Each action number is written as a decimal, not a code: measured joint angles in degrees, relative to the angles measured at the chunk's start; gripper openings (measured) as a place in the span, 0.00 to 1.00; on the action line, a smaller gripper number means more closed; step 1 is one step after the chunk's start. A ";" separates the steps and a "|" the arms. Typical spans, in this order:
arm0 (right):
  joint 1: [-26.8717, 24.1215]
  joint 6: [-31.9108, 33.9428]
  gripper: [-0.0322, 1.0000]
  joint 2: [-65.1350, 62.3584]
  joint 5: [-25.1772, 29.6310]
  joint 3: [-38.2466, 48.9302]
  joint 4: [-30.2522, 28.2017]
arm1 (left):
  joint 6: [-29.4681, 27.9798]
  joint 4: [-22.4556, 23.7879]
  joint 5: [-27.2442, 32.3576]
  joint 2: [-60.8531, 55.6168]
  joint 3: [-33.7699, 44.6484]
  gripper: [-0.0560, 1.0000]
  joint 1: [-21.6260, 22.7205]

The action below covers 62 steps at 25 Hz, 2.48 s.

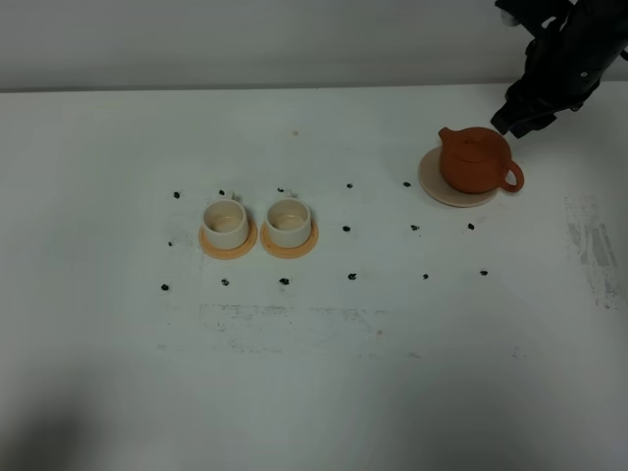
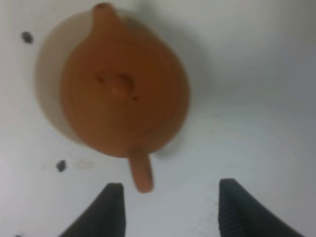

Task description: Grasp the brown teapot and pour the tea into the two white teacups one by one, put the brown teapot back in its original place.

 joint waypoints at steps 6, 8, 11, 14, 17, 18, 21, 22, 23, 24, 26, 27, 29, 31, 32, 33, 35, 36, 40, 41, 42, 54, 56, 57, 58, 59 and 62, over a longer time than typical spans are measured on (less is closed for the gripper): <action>0.07 0.18 0.50 0.61 -0.25 -0.27 0.76 | 0.00 0.00 0.00 0.00 0.00 0.45 0.00; 0.07 0.24 0.51 0.61 -1.04 0.43 0.81 | 0.00 0.00 0.00 0.00 0.00 0.45 0.00; 0.07 0.03 0.51 0.61 -3.97 3.12 0.87 | 0.00 0.00 0.00 0.00 0.00 0.45 0.00; 0.07 0.03 0.51 0.61 -5.66 4.15 0.98 | 0.00 0.00 0.00 0.00 0.00 0.45 0.00; 0.07 0.03 0.51 0.61 -5.95 4.15 1.01 | 0.00 0.00 0.00 0.00 0.00 0.45 0.00; 0.07 0.03 0.51 0.61 -5.91 4.15 0.94 | 0.00 0.00 0.00 0.00 0.00 0.45 0.00; 0.07 0.10 0.51 0.75 -5.37 4.15 0.79 | 0.00 0.00 0.00 0.00 0.00 0.45 0.00; 0.07 0.10 0.51 1.03 -5.09 4.15 0.75 | 0.00 0.00 0.00 0.00 0.00 0.45 0.00; 0.07 0.10 0.51 1.41 -4.81 4.15 0.72 | 0.00 0.00 0.00 0.00 0.00 0.45 0.00; 0.07 0.10 0.51 1.80 -4.50 4.15 0.72 | 0.00 0.00 0.00 0.00 0.00 0.45 0.00; 0.07 0.10 0.51 2.62 -4.24 4.15 0.72 | 0.00 0.00 0.00 0.00 0.00 0.45 0.00; 0.07 0.10 0.51 2.91 -4.24 4.15 0.72 | 0.00 0.00 0.00 0.00 0.00 0.45 0.00; 0.07 0.10 0.51 3.41 -4.24 4.15 0.72 | 0.00 0.00 0.00 0.00 0.00 0.45 0.00; 0.07 0.10 0.51 3.70 -4.17 4.15 0.53 | 0.00 0.00 0.00 0.00 0.00 0.45 0.00; 0.07 0.04 0.51 3.90 -4.12 4.15 0.40 | 0.00 0.00 0.00 0.00 0.00 0.45 0.00; 0.07 0.04 0.51 4.08 -4.12 4.15 0.24 | 0.00 0.00 0.00 0.00 0.00 0.45 0.00; 0.07 -0.12 0.51 4.38 -4.12 4.15 0.18 | 0.00 0.00 0.00 0.00 0.00 0.45 0.00; 0.07 -0.36 0.51 4.64 -4.17 4.15 0.06 | 0.00 0.00 0.00 0.00 0.00 0.45 0.00; 0.07 -1.31 0.51 5.28 -5.39 4.15 -0.13 | 0.00 0.00 0.00 0.00 0.00 0.45 0.00; 0.07 -1.54 0.51 5.35 -5.71 4.15 -0.13 | 0.00 0.00 0.00 0.00 0.00 0.45 0.00; 0.07 -1.66 0.51 5.35 -5.96 4.15 -0.13 | 0.00 0.00 0.00 0.00 0.00 0.45 0.00; 0.07 -2.61 0.51 7.03 -6.14 4.15 0.02 | 0.00 0.00 0.00 0.00 0.00 0.45 0.00; 0.07 -3.50 0.48 7.03 -6.07 4.15 0.15 | 0.00 0.00 0.00 0.00 0.00 0.45 0.00; 0.07 -4.01 0.44 7.03 -6.01 4.15 0.26 | 0.00 0.00 0.00 0.00 0.00 0.45 0.00; 0.07 -4.81 0.39 7.03 -5.89 4.15 0.41 | 0.00 0.00 0.00 0.00 0.00 0.45 0.00; 0.07 -5.67 0.32 7.03 -5.74 4.15 0.54 | 0.00 0.00 0.00 0.00 0.00 0.45 0.00; 0.02 -7.72 0.14 7.03 -5.64 4.15 0.60 | 0.00 0.00 0.00 0.00 0.00 0.45 0.00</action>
